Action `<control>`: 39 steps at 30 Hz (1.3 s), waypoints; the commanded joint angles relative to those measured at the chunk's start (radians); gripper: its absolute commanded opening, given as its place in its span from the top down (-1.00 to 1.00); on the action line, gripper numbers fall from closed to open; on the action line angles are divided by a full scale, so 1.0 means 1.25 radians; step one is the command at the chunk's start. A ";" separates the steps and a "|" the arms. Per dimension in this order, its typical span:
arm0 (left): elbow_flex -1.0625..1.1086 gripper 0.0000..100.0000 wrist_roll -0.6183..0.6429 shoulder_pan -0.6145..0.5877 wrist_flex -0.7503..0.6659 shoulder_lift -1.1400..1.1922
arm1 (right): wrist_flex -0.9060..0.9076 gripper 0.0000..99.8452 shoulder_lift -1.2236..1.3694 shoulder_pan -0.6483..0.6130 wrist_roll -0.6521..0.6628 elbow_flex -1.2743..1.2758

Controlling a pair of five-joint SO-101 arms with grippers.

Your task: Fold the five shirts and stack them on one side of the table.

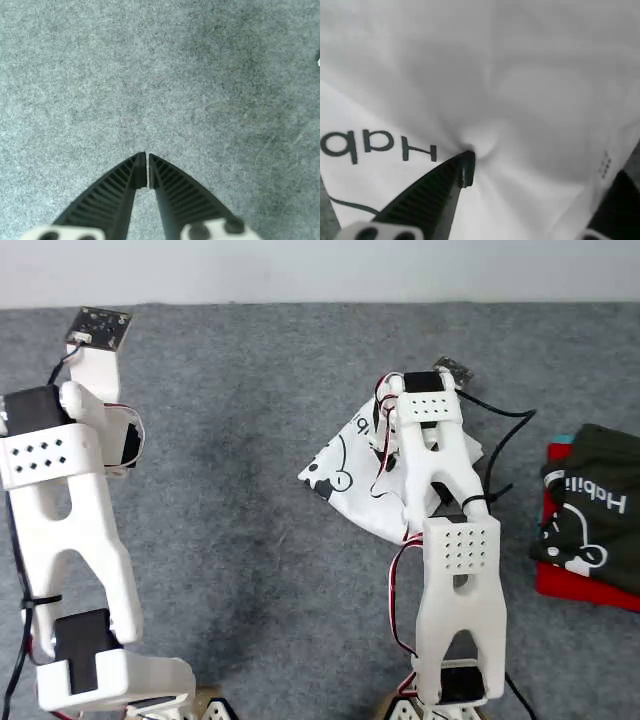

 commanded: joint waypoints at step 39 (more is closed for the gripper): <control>-0.007 0.97 0.000 0.001 0.017 -0.041 | 0.215 0.98 -0.730 0.287 0.684 0.200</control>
